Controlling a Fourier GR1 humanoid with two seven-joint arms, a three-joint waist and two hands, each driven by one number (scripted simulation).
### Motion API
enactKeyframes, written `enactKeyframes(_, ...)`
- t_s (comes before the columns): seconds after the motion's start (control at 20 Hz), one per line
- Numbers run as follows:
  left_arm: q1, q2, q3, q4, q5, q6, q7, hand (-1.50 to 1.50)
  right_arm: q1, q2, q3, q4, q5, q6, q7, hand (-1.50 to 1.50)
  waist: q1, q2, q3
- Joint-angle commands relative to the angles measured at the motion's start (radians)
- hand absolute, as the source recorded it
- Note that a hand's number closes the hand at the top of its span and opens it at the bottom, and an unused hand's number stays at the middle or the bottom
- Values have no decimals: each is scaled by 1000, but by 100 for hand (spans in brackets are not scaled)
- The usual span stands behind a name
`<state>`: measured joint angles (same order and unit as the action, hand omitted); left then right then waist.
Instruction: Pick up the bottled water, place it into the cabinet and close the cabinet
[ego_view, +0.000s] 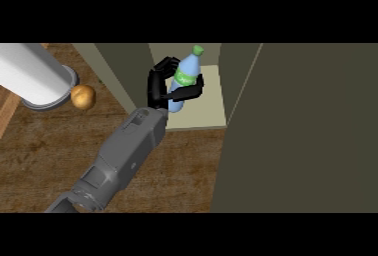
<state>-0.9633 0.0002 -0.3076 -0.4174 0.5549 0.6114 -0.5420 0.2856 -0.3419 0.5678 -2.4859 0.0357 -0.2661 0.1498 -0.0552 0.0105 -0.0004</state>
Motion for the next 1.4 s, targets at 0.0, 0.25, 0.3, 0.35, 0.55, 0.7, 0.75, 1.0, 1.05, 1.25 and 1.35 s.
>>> enactKeyframes(0.0,-36,0,36,119,-1,-7,-86,150,0,1,-7,-49,-11,7,24,-150,1,5,0)
enactKeyframes(0.25,-92,0,43,199,-22,30,-108,150,9,-27,-14,-101,-13,16,47,-150,-13,10,-1)
enactKeyframes(0.3,-107,0,49,217,-29,35,-106,150,48,-19,23,-102,3,9,13,-150,-14,7,-1)
enactKeyframes(0.35,-142,0,33,230,-40,41,-74,150,-14,-35,-56,-81,-42,31,38,-150,-8,10,0)
enactKeyframes(0.55,-143,0,36,253,-31,16,-82,-150,21,-26,-27,-41,-45,47,-27,-150,-28,13,0)
enactKeyframes(0.7,-150,0,61,258,-16,0,-91,-150,29,-49,-69,-117,-71,48,28,-150,-24,13,-1)
enactKeyframes(0.75,-118,0,57,258,-21,-2,-139,-150,18,-4,-8,-38,-23,29,-15,-150,-19,12,-1)
enactKeyframes(1.0,-137,0,93,279,-8,-36,-160,-150,45,-25,-36,-96,-44,42,-7,-150,-29,14,-1)
enactKeyframes(1.05,-169,0,101,295,-9,-50,-121,-150,7,-9,-34,-34,-35,47,-24,-150,-12,12,-1)
enactKeyframes(1.25,-198,0,96,302,-16,-46,-117,-150,60,-11,-31,-12,-53,65,-97,-150,-29,13,0)
enactKeyframes(1.35,-231,6,95,314,-31,-67,-105,-150,66,-46,-67,-100,-86,77,-24,-150,-22,12,0)
